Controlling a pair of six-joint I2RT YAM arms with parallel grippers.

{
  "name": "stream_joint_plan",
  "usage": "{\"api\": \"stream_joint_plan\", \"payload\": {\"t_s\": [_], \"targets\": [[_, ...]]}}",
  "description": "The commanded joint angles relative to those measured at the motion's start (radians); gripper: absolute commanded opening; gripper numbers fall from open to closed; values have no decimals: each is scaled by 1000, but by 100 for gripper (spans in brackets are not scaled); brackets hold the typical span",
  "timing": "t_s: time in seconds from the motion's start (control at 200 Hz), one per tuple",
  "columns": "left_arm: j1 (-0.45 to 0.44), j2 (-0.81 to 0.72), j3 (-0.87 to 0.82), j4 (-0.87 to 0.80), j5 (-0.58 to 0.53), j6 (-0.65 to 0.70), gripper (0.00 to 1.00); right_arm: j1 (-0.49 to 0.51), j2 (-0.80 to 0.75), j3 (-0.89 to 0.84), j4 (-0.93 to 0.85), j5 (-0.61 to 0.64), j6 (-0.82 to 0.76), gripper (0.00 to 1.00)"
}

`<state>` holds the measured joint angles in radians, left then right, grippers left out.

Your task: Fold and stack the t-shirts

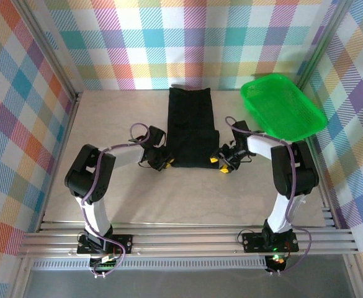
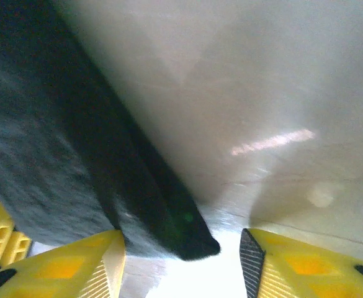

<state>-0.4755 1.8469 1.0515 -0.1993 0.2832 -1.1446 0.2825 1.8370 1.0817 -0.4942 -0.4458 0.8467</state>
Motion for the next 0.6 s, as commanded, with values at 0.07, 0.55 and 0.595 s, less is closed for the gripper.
{"api": "stream_joint_plan", "payload": {"t_s": [0.07,0.55,0.595], "targets": [[-5,5,-28,46,-38,-13,0,30,62,66,64,-22,60,35],[-11,-233,-177,-69,12,16,0,77,-142,-7,-88,65,-41,0],[-13,-272,-205,-109,35,35,0,91,-182,-49,-92,62,-45,0]]}}
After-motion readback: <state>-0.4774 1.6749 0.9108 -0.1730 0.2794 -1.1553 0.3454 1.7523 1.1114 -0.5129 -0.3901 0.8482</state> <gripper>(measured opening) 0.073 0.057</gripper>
